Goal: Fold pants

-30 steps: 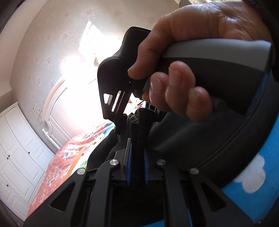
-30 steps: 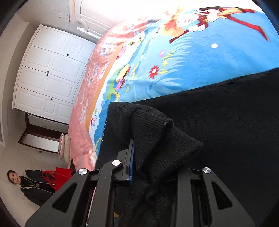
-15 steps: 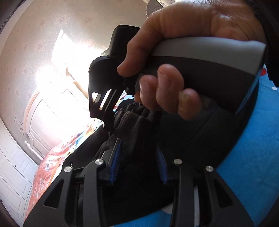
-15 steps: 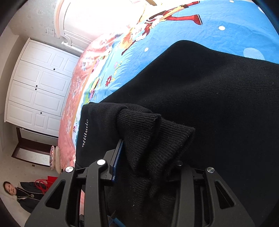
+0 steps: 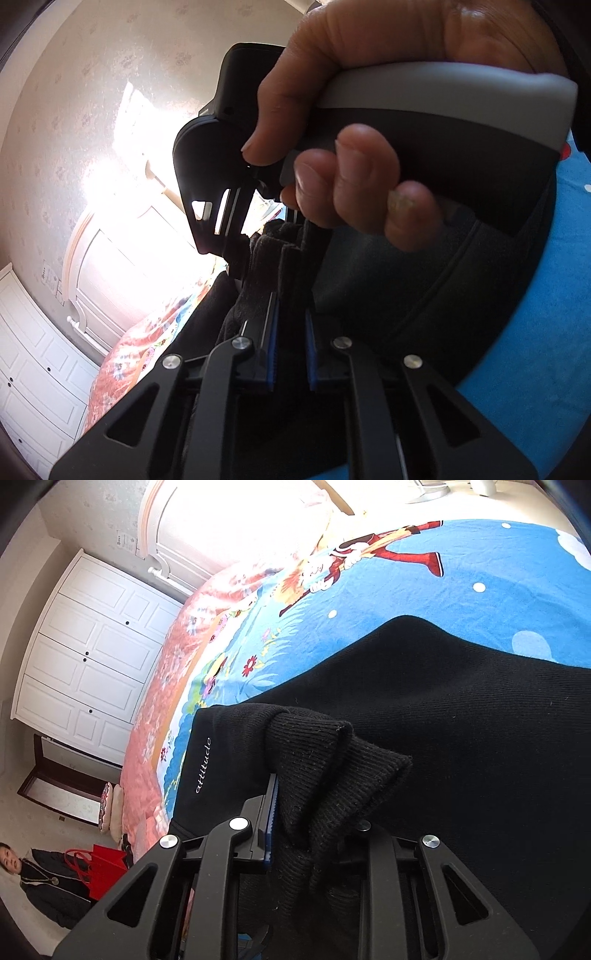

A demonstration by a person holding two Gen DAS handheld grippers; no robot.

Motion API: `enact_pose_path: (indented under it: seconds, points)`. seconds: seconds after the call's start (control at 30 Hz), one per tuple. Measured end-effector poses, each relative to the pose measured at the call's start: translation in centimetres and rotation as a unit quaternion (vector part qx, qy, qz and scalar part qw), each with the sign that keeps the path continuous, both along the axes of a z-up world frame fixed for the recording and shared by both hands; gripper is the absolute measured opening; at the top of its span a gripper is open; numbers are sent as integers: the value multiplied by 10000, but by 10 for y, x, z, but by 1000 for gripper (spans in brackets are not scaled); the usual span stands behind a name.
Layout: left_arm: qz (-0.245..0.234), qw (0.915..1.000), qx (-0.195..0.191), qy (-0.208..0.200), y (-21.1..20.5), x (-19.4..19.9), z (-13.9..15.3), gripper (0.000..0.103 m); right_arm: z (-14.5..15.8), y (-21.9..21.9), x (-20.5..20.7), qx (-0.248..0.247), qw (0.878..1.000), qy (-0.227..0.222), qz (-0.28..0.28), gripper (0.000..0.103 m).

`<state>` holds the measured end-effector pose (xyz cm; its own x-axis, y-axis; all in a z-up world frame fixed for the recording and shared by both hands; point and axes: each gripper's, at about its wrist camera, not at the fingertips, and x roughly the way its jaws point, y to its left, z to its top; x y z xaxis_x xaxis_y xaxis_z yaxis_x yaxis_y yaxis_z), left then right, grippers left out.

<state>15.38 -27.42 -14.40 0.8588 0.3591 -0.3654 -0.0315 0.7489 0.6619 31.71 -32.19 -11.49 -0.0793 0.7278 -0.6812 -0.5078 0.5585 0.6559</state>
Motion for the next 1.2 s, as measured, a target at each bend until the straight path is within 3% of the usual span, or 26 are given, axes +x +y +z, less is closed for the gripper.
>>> enact_pose_path:
  seconds: [0.23, 0.33, 0.53, 0.6, 0.63, 0.67, 0.73, 0.83, 0.93, 1.0, 1.03, 1.1, 1.13, 1.2]
  points:
    - [-118, 9999, -64, 12, 1, -1, -1, 11, 2, -13, 6, 44, 9999, -1, -150, 23]
    - [-194, 9998, -58, 14, -20, -11, -1, 11, 1, -21, 6, 55, 9997, 33, -232, 23]
    - [-269, 9995, -141, 83, 15, -5, -10, 11, -4, -24, 4, -36, 9995, -4, -320, 23]
    - [-306, 9986, -385, 188, 23, -3, -12, 11, -12, -26, 6, -153, 9993, -34, -337, 23]
    - [-352, 9972, -592, 298, 29, -1, -12, 16, -18, -25, 6, -275, 9990, -88, -336, 23]
    - [-446, 9952, -789, 372, 34, -2, -11, 29, -24, -25, 6, -339, 9987, -122, -356, 24]
    - [-655, 9872, -1365, 505, 50, -10, 1, 37, -27, -26, 6, -305, 9986, -198, -389, 24]
    - [-625, 9701, -2307, 423, 92, -36, 29, 38, -23, -23, 2, -510, 9968, -495, -360, 24]
    - [-22, 9499, -3117, -211, 154, -64, 60, 37, -21, -19, -3, -672, 9933, -863, -383, 25]
    - [454, 9383, -3399, -450, 194, -74, 65, 37, -17, -17, -8, -843, 9884, -1187, -429, 28]
    - [682, 9382, -3377, -342, 210, -71, 59, 37, -14, -17, -11, -930, 9852, -1371, -445, 29]
    - [1136, 9316, -3427, 426, 232, -56, 30, 37, -4, -17, -18, -1025, 9798, -1643, -490, 32]
    - [1217, 9235, -3574, 670, 240, -53, 16, 37, 4, -18, -22, -1109, 9749, -1842, -576, 38]
    - [1110, 9159, -3835, 423, 249, -63, 13, 38, 25, -24, -33, -1354, 9539, -2483, -1001, 85]
